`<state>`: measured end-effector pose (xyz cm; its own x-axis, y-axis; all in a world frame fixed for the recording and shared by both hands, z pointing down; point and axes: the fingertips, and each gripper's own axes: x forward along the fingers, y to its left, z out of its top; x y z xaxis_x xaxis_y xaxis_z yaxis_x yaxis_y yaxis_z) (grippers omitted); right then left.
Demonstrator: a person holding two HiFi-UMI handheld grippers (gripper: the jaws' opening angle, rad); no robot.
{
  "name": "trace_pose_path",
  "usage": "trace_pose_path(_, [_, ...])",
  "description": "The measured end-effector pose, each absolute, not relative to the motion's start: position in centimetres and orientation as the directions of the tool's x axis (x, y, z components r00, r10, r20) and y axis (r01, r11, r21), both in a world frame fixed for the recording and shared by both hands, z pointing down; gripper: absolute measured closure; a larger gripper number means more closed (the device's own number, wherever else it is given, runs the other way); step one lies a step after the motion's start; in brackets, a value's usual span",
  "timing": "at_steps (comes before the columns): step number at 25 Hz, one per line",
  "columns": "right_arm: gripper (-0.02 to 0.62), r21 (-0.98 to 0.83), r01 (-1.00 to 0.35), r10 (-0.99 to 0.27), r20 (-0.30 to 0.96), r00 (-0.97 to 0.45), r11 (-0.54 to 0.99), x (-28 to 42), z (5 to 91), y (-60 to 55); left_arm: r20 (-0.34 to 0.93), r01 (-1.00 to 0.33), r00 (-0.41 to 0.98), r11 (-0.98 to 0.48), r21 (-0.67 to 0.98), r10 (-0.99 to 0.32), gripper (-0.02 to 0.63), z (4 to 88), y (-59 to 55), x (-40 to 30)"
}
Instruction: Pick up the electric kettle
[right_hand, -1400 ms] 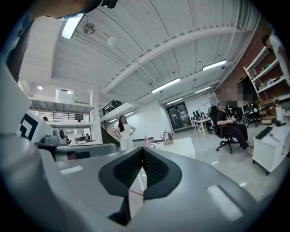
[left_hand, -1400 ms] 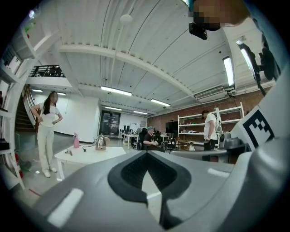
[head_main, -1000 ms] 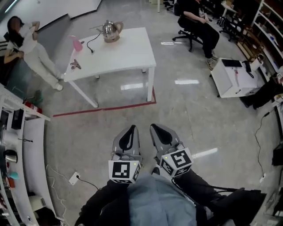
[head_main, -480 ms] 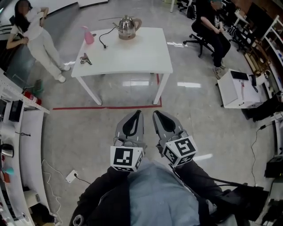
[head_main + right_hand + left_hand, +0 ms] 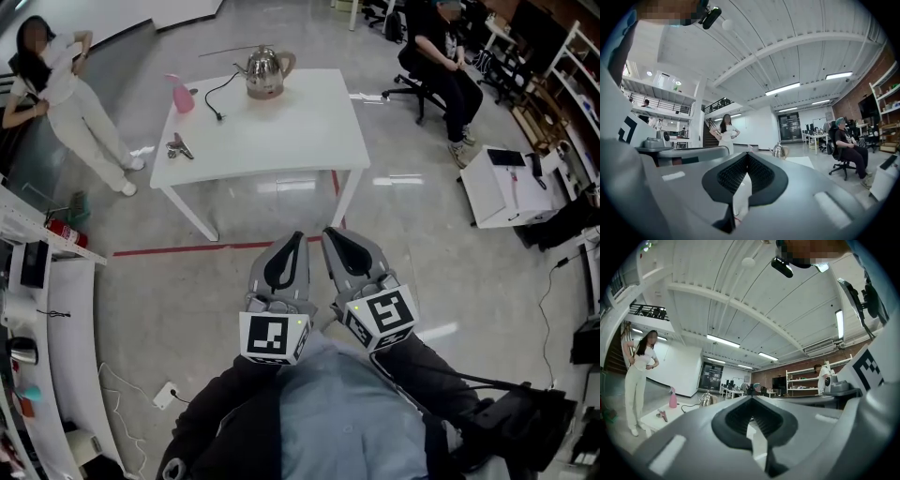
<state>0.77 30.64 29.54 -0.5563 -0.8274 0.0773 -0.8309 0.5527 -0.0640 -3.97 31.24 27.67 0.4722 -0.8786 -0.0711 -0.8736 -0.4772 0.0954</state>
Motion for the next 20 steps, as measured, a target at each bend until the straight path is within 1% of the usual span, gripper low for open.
trace_pose_path(8, [0.569, -0.098, -0.830, -0.823, 0.110, -0.557, 0.549, 1.8, 32.0, 27.2, 0.015, -0.878, 0.472, -0.468, 0.105, -0.882, 0.604, 30.7, 27.5, -2.9])
trace_pose_path(16, [0.569, -0.137, -0.822, -0.813, 0.127, -0.568, 0.553, 3.0, 33.7, 19.3, 0.091, -0.886, 0.462, -0.453, 0.099, -0.882, 0.606, 32.3, 19.6, -1.7])
trace_pose_path(20, [0.569, -0.151, -0.816, -0.809, 0.120, -0.576, 0.558, 4.3, 33.5, 15.1, 0.097, -0.890, 0.454, -0.448, 0.083, -0.886, 0.606, 31.7, 15.7, -0.4])
